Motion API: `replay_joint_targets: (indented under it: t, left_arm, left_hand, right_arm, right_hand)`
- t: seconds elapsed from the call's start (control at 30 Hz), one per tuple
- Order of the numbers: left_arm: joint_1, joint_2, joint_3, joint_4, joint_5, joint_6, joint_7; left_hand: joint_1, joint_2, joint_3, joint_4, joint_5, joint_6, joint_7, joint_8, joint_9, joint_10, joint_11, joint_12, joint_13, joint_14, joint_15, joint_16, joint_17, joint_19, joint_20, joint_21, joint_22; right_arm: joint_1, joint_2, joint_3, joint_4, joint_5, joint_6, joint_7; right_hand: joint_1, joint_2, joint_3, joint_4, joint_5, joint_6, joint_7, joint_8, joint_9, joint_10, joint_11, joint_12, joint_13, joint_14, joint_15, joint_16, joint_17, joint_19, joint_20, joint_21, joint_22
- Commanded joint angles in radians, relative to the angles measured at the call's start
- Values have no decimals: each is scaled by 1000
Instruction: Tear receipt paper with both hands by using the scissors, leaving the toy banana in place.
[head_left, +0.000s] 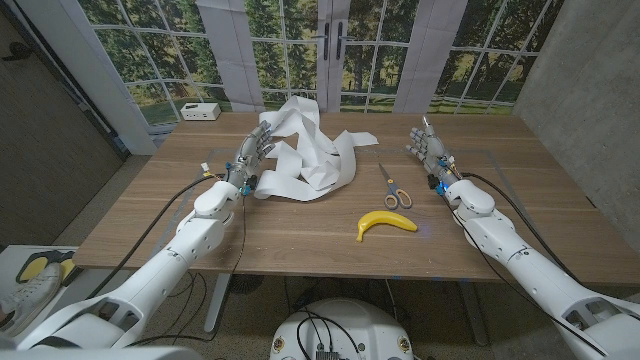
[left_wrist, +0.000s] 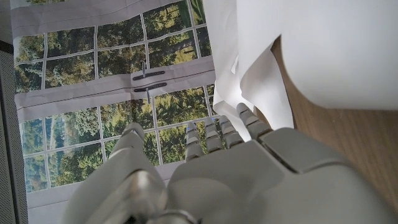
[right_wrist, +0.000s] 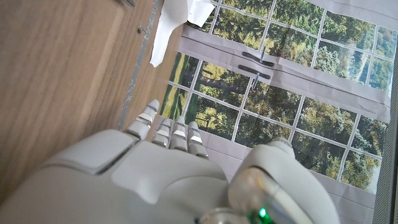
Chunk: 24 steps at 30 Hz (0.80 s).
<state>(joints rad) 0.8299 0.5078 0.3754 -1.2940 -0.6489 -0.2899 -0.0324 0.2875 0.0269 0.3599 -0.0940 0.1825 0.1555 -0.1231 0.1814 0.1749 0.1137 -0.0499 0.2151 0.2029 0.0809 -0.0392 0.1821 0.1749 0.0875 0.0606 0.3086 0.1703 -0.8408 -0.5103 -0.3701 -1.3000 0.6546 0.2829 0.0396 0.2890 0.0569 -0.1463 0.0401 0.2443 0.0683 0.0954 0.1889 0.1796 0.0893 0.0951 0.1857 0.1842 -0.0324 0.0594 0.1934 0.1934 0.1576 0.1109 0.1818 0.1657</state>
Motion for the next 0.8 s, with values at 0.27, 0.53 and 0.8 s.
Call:
replay_joint_targets:
  t: [0.27, 0.53, 0.8]
  left_arm:
    - [5, -3, 1, -9, 6, -4, 1]
    - [14, 8, -10, -6, 4, -20, -3]
    - [25, 2, -20, -14, -1, -52, -6]
  left_hand:
    - [10, 1, 7, -6, 3, 14, 3, 8, 5, 11, 1, 7, 1, 11, -9, 6, 1, 11, 2, -1, 3]
    - [11, 2, 8, -9, 3, 14, 2, 7, 5, 8, -5, 5, 0, 11, -10, 6, 1, 12, 2, -5, 3]
    - [15, 13, 13, -11, 4, 15, 10, 7, 5, 5, -3, 3, -1, 7, -10, 4, 1, 14, 2, -9, 4]
  right_arm:
    - [-15, -13, 5, -1, 9, 12, 21]
    - [7, -15, -14, 27, -35, 58, 42]
    - [-3, -48, -21, -22, -55, 16, 26]
  right_hand:
    - [8, 3, -5, -2, 4, 1, 0, 4, 5, 0, 5, 8, 2, 0, 7, 7, 3, 5, 0, 4, 4]
    - [47, -1, 3, -28, -2, -59, -9, -8, 4, -10, -13, 4, 2, -12, -22, 1, -1, -21, -22, -2, 3]
    - [64, -2, 7, -39, -5, -80, -4, -10, 4, -31, -15, -2, 2, -29, -23, -4, -2, -36, -22, -4, 3]
